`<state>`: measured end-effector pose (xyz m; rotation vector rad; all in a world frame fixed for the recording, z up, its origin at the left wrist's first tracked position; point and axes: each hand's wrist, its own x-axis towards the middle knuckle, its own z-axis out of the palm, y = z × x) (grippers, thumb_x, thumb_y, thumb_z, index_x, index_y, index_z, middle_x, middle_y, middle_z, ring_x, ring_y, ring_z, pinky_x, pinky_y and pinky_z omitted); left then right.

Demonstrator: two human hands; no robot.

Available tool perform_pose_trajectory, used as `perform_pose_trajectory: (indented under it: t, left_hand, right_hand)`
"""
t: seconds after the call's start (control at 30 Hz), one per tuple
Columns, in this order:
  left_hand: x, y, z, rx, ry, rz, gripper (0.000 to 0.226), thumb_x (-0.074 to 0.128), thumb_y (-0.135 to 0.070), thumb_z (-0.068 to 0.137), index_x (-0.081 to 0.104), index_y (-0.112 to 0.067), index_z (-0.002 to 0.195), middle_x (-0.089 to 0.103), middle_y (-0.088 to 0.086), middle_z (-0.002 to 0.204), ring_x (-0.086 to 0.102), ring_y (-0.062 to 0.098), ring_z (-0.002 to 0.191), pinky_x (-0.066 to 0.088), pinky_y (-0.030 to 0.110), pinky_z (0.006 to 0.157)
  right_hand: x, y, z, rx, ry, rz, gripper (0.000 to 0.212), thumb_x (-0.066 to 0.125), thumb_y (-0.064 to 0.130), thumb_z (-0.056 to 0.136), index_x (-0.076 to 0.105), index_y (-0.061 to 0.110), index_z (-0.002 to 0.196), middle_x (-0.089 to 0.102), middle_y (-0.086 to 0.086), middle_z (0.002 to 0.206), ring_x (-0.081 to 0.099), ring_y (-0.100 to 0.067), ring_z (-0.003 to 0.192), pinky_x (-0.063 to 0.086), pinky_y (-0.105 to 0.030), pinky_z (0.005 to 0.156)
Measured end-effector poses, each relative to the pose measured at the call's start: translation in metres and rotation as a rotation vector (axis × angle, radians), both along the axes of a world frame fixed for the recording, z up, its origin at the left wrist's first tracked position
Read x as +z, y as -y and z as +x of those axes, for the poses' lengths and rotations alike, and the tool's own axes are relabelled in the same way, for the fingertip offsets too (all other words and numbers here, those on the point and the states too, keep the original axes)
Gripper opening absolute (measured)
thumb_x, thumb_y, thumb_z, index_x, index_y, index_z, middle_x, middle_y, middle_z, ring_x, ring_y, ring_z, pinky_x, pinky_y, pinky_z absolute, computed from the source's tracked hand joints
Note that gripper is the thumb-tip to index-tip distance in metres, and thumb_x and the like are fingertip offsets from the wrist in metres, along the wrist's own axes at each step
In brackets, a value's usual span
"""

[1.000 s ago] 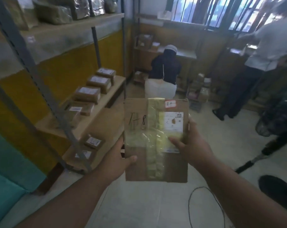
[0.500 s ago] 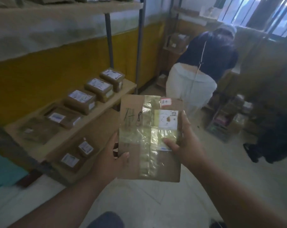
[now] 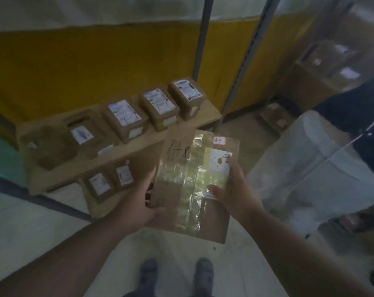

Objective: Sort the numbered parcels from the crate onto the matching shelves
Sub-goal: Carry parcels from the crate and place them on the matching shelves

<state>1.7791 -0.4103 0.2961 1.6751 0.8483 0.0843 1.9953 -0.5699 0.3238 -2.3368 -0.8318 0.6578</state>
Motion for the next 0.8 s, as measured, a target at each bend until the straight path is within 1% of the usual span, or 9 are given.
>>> perform_pose_trajectory:
  t: [0.03,0.1,0.17,0.27,0.4,0.53,0.63,0.73,0.8]
  left_hand:
    - [-0.010,0.002,0.004,0.043,-0.010,0.011,0.104,0.079,-0.010,0.081,0.011,-0.045,0.152,0.034,-0.038,0.123,0.040,-0.035,0.087,0.040,-0.001,0.067]
    - [-0.027,0.010,0.013,0.124,-0.052,0.056,0.101,0.079,-0.015,0.082,0.014,-0.048,0.153,0.035,-0.029,0.131,0.043,-0.024,0.096,0.036,0.003,0.074]
    - [-0.050,0.020,0.024,0.200,-0.104,0.069,0.097,0.078,-0.017,0.083,0.018,-0.050,0.151,0.034,-0.027,0.129,0.044,-0.006,0.108,0.036,0.012,0.081]
    - [-0.095,0.028,0.040,0.283,-0.192,0.061,0.089,0.079,-0.023,0.082,0.026,-0.050,0.148,0.048,-0.026,0.124,0.056,0.004,0.107,0.047,0.025,0.085]
    - [-0.175,0.011,0.057,0.327,-0.280,0.025,0.083,0.081,-0.025,0.080,0.033,-0.049,0.145,0.058,-0.019,0.129,0.064,0.005,0.096,0.053,0.029,0.079]
    - [-0.249,-0.020,0.073,0.328,-0.347,0.031,0.087,0.080,-0.026,0.082,0.029,-0.048,0.148,0.057,-0.021,0.123,0.061,0.000,0.080,0.043,0.016,0.063]
    - [-0.305,-0.039,0.079,0.346,-0.348,0.021,0.091,0.080,-0.026,0.081,0.025,-0.048,0.150,0.058,-0.018,0.128,0.063,0.006,0.084,0.044,0.026,0.068]
    - [-0.355,-0.065,0.087,0.369,-0.311,-0.006,0.099,0.083,-0.025,0.078,0.020,-0.050,0.150,0.054,-0.019,0.124,0.062,0.005,0.091,0.045,0.027,0.070]
    - [-0.384,-0.090,0.097,0.365,-0.288,-0.014,0.098,0.084,-0.022,0.076,0.025,-0.052,0.148,0.055,-0.018,0.123,0.061,0.006,0.093,0.048,0.028,0.073]
  right_hand:
    - [-0.012,-0.007,0.011,0.043,-0.021,-0.004,0.086,0.074,0.047,0.085,0.016,0.052,0.148,0.050,0.033,0.122,0.054,-0.002,0.108,0.047,-0.026,0.090]
    - [-0.040,-0.017,0.030,0.118,-0.057,-0.019,0.083,0.075,0.048,0.084,0.019,0.054,0.146,0.048,0.035,0.122,0.055,-0.002,0.112,0.047,-0.028,0.094]
    - [-0.072,-0.028,0.050,0.185,-0.035,-0.101,0.092,0.072,0.052,0.084,0.011,0.045,0.154,0.053,0.018,0.130,0.060,-0.014,0.111,0.049,-0.031,0.089]
    - [-0.122,-0.040,0.077,0.277,0.054,-0.236,0.094,0.065,0.058,0.087,0.002,0.041,0.155,0.057,-0.002,0.139,0.062,-0.025,0.111,0.052,-0.036,0.087]
    - [-0.188,-0.071,0.100,0.315,-0.018,-0.306,0.092,0.068,0.053,0.088,0.006,0.041,0.156,0.059,-0.002,0.139,0.062,-0.025,0.114,0.049,-0.033,0.085]
    - [-0.260,-0.108,0.108,0.305,-0.048,-0.346,0.090,0.070,0.050,0.087,0.012,0.040,0.156,0.061,-0.003,0.137,0.062,-0.026,0.115,0.050,-0.035,0.090]
    - [-0.312,-0.139,0.115,0.355,-0.017,-0.381,0.086,0.069,0.049,0.089,0.015,0.037,0.156,0.060,-0.003,0.138,0.062,-0.030,0.116,0.049,-0.039,0.091]
    - [-0.365,-0.178,0.129,0.385,0.013,-0.375,0.081,0.066,0.052,0.089,0.020,0.038,0.154,0.059,-0.003,0.140,0.061,-0.031,0.117,0.051,-0.043,0.095]
    - [-0.397,-0.211,0.142,0.424,0.074,-0.367,0.076,0.065,0.052,0.090,0.025,0.036,0.153,0.059,-0.003,0.140,0.060,-0.031,0.119,0.049,-0.041,0.094]
